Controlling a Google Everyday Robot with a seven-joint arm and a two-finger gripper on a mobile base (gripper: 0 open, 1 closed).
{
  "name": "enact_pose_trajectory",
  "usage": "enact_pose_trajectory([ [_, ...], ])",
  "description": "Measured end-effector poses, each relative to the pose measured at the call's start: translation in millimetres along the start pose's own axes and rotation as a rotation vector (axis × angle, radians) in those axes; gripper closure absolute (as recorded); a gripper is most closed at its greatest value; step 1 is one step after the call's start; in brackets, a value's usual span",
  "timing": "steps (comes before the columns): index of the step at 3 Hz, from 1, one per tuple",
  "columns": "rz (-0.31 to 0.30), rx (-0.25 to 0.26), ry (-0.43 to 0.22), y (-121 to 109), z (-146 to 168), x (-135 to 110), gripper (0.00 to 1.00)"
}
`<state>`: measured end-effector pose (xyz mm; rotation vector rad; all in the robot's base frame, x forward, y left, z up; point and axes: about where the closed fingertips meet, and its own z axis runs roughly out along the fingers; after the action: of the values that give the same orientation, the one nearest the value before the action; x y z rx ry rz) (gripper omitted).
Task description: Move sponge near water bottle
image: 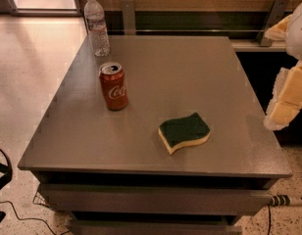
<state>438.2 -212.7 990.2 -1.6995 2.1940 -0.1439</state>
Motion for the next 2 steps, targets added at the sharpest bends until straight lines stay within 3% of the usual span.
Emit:
enact_pose_trajectory([
  [1,0.000,0.000,0.000,0.0,0.0,0.0,0.00],
  [2,0.016,-0.018,-0.039,1.5,0.8,5.1,0.00],
])
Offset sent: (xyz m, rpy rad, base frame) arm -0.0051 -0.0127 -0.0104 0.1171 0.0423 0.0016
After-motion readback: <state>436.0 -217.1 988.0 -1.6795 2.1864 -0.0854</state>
